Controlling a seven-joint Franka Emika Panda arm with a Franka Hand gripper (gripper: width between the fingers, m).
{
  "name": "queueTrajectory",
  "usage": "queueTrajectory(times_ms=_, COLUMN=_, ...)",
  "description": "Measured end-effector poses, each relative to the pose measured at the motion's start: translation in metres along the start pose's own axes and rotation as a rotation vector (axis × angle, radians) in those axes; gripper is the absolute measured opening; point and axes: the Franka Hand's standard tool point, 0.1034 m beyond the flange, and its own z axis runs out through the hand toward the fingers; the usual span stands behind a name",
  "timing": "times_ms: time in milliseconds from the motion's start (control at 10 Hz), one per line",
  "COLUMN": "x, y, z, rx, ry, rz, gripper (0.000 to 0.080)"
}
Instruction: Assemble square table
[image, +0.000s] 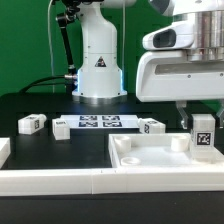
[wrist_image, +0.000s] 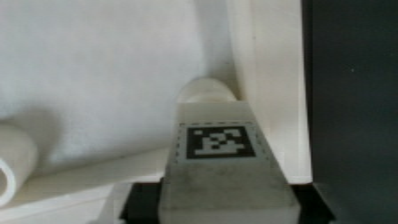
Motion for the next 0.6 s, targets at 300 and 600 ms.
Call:
queueTrajectory(times_ms=300, x=-0.0012, y=0.0014, z=0.0006, rx=0.011, ry=0.024, rz=0.434, gripper=0.0290)
queueTrajectory(times_ms=600, x=-0.0026, y=0.0002, z=0.0013, rx=0.011, ry=0.024, rz=0.797, gripper=0.0291)
